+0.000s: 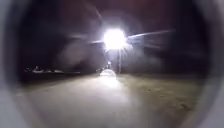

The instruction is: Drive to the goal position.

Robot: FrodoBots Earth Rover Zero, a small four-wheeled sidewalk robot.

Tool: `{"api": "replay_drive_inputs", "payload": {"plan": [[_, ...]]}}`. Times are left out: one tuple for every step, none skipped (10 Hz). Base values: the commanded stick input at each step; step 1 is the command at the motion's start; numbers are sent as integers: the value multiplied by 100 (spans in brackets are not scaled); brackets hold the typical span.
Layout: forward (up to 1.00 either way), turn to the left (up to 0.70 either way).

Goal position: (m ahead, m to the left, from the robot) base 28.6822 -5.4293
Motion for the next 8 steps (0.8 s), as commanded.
{"api": "replay_drive_inputs", "payload": {"plan": [[70, 7], [70, 12], [70, 8], [70, 5], [70, 5], [70, 12], [70, 12], [70, 6]]}}
